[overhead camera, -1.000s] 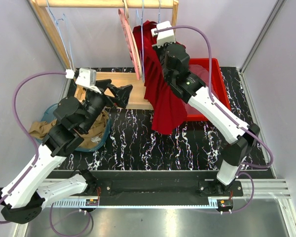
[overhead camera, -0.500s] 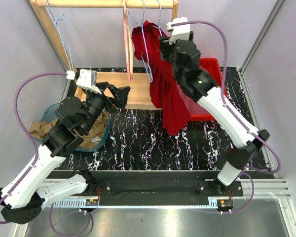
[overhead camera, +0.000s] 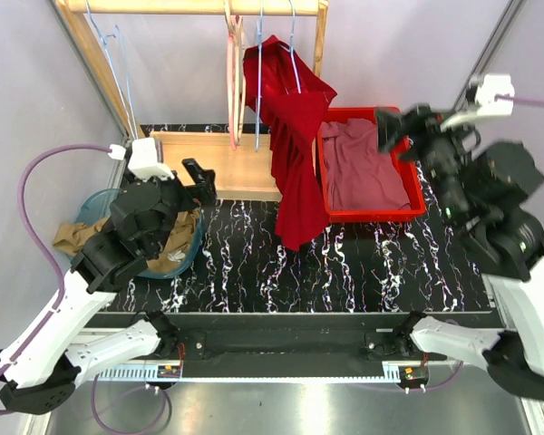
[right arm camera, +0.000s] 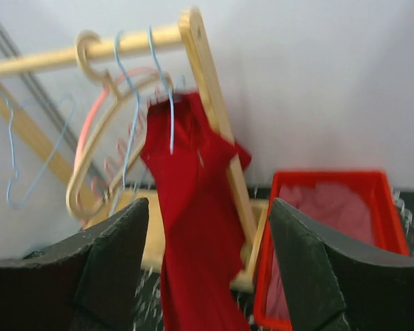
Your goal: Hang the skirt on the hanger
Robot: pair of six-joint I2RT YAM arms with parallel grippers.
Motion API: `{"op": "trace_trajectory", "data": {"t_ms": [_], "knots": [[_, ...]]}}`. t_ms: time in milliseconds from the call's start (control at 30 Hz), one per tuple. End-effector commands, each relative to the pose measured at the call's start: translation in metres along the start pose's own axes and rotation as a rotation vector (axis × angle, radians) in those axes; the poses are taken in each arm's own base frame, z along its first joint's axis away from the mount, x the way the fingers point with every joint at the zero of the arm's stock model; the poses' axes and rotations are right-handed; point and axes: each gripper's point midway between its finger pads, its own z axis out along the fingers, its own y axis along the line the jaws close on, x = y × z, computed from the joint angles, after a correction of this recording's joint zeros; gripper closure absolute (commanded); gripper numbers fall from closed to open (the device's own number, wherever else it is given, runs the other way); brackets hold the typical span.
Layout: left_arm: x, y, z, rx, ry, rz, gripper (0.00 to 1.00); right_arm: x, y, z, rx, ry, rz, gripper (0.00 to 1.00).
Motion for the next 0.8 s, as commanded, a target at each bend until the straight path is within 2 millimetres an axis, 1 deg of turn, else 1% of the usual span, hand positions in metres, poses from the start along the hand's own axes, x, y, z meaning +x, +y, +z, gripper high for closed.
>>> {"op": "trace_trajectory", "data": {"t_ms": [0, 33, 67, 100, 133, 167, 200, 233, 267, 300, 333, 367, 400, 467, 500, 533, 567, 600, 700, 767], "knots": [[0.037, 0.061, -0.003, -0.325, 0.08, -0.082, 0.01, 0.11, -0.005, -0.029, -0.021, 0.303, 0.063, 0.22], [0.054, 0.079, -0.001, -0.391, 0.126, -0.064, 0.01, 0.12, -0.006, -0.036, -0.021, 0.325, 0.1, 0.22], [0.065, 0.087, 0.005, -0.431, 0.15, -0.083, 0.01, 0.118, -0.01, -0.048, -0.03, 0.315, 0.126, 0.22], [0.075, 0.1, 0.009, -0.467, 0.18, -0.109, 0.01, 0.142, -0.01, -0.054, -0.037, 0.368, 0.128, 0.22], [0.092, 0.108, 0.013, -0.495, 0.219, -0.11, 0.01, 0.15, -0.011, -0.059, -0.038, 0.382, 0.152, 0.22], [0.102, 0.114, 0.019, -0.522, 0.241, -0.12, 0.01, 0.154, -0.011, -0.065, -0.048, 0.391, 0.162, 0.21], [0.109, 0.12, 0.025, -0.536, 0.246, -0.138, 0.01, 0.17, -0.012, -0.068, -0.049, 0.426, 0.159, 0.22], [0.124, 0.127, 0.028, -0.555, 0.278, -0.13, 0.01, 0.178, -0.012, -0.07, -0.044, 0.449, 0.169, 0.22], [0.134, 0.129, 0.034, -0.567, 0.295, -0.139, 0.01, 0.185, -0.012, -0.071, -0.045, 0.468, 0.168, 0.22], [0.137, 0.129, 0.042, -0.552, 0.289, -0.168, 0.01, 0.196, -0.01, -0.072, -0.054, 0.5, 0.163, 0.22], [0.148, 0.132, 0.045, -0.552, 0.308, -0.172, 0.01, 0.202, -0.009, -0.072, -0.05, 0.517, 0.17, 0.23], [0.155, 0.133, 0.05, -0.544, 0.318, -0.172, 0.01, 0.211, -0.009, -0.072, -0.046, 0.541, 0.165, 0.23], [0.152, 0.135, 0.057, -0.537, 0.294, -0.197, 0.01, 0.216, -0.009, -0.072, -0.05, 0.554, 0.162, 0.23], [0.164, 0.144, 0.063, -0.562, 0.305, -0.194, 0.01, 0.226, -0.009, -0.071, -0.043, 0.571, 0.163, 0.23], [0.162, 0.149, 0.07, -0.559, 0.292, -0.212, 0.01, 0.227, -0.007, -0.069, -0.053, 0.569, 0.169, 0.23], [0.166, 0.152, 0.072, -0.562, 0.301, -0.208, 0.01, 0.228, -0.006, -0.069, -0.055, 0.567, 0.173, 0.23], [0.171, 0.155, 0.076, -0.562, 0.313, -0.212, 0.01, 0.234, -0.007, -0.07, -0.055, 0.576, 0.168, 0.23], [0.171, 0.161, 0.08, -0.572, 0.3, -0.226, 0.01, 0.234, -0.006, -0.069, -0.057, 0.571, 0.171, 0.23], [0.177, 0.168, 0.093, -0.561, 0.291, -0.256, 0.02, 0.243, -0.008, -0.067, -0.05, 0.584, 0.156, 0.23], [0.186, 0.169, 0.101, -0.554, 0.31, -0.265, 0.04, 0.25, -0.008, -0.066, -0.044, 0.597, 0.148, 0.23]]}}
